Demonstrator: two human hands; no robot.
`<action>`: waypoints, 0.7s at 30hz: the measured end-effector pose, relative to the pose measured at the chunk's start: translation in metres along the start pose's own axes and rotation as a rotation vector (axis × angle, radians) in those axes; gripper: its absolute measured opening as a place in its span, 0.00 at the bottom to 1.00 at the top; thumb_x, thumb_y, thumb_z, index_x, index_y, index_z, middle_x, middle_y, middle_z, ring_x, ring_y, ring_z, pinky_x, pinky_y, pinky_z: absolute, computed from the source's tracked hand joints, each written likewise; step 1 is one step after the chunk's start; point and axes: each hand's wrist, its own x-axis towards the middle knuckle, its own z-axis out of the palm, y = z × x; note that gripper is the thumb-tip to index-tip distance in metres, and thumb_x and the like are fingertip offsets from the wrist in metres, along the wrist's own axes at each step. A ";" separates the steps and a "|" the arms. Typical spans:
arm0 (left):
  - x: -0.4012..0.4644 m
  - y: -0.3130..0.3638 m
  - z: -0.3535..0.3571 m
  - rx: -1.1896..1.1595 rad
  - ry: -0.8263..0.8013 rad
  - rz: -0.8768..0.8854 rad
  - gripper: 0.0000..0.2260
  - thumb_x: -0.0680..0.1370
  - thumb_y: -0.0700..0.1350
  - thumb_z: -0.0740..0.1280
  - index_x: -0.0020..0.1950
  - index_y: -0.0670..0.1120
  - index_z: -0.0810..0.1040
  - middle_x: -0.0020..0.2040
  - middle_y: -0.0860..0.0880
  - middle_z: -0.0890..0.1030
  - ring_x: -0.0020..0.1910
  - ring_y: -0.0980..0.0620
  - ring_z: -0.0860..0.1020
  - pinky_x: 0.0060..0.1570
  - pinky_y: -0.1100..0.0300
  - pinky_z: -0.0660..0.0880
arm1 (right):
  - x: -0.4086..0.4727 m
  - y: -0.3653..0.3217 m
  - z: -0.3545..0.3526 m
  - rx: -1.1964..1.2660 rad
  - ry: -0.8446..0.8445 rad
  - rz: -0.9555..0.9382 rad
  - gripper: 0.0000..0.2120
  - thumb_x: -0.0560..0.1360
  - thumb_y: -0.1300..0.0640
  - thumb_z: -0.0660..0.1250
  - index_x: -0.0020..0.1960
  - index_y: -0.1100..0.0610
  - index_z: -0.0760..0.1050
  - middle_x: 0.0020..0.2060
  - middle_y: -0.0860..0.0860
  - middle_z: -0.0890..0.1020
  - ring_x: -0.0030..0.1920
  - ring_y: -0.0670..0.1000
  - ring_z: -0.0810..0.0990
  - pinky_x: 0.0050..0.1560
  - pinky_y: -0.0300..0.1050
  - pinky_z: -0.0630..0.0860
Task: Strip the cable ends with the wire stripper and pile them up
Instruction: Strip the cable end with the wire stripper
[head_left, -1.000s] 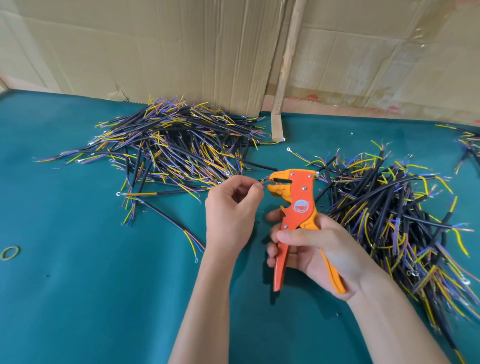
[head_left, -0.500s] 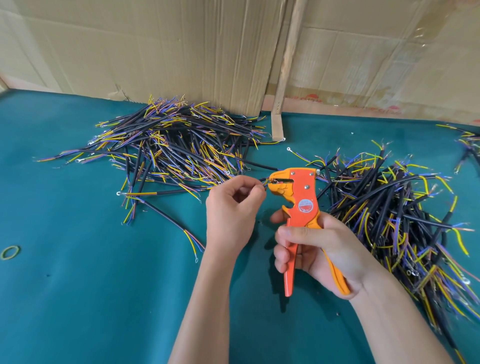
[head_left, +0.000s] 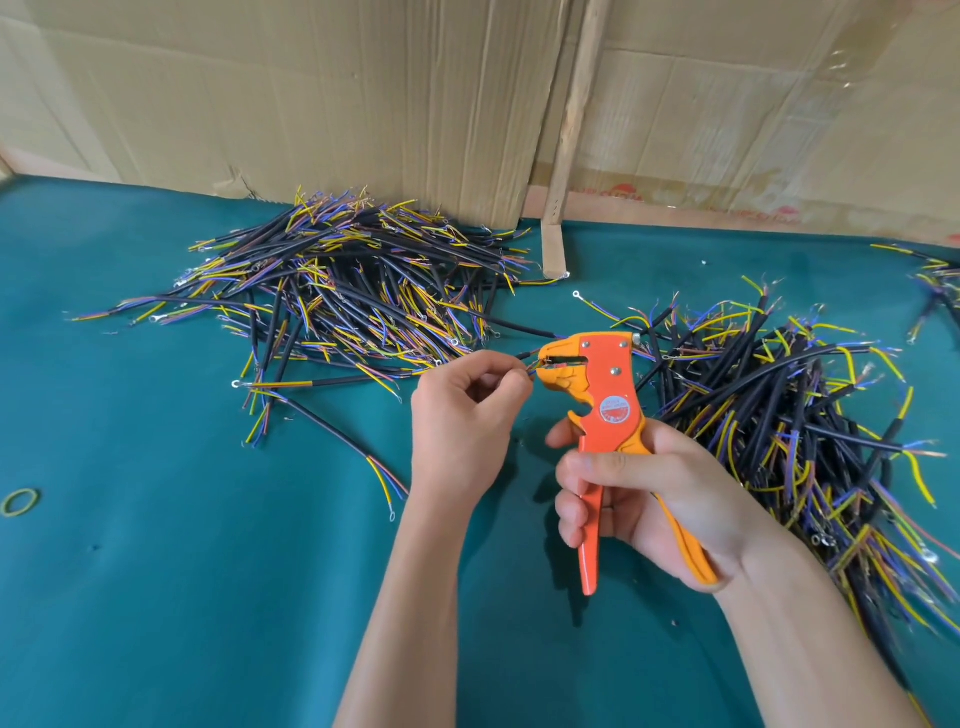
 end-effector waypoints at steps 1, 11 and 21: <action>0.000 0.000 0.000 0.003 -0.001 0.002 0.06 0.70 0.45 0.67 0.37 0.48 0.83 0.32 0.44 0.76 0.28 0.57 0.65 0.29 0.66 0.64 | 0.000 0.000 0.000 -0.003 -0.002 0.003 0.10 0.70 0.65 0.74 0.51 0.63 0.82 0.35 0.60 0.73 0.32 0.60 0.75 0.34 0.54 0.78; 0.000 0.000 0.001 -0.013 0.012 -0.016 0.06 0.70 0.46 0.67 0.37 0.48 0.83 0.28 0.48 0.73 0.28 0.56 0.65 0.29 0.65 0.64 | 0.001 0.001 -0.002 0.012 -0.025 -0.001 0.08 0.71 0.61 0.74 0.49 0.61 0.82 0.33 0.58 0.73 0.30 0.57 0.73 0.31 0.50 0.75; 0.000 -0.001 0.000 -0.011 0.013 -0.007 0.06 0.71 0.46 0.67 0.38 0.48 0.84 0.28 0.54 0.71 0.28 0.56 0.65 0.30 0.64 0.64 | 0.002 0.002 0.001 0.020 0.000 -0.001 0.07 0.72 0.59 0.74 0.48 0.60 0.80 0.31 0.55 0.71 0.27 0.54 0.71 0.29 0.48 0.72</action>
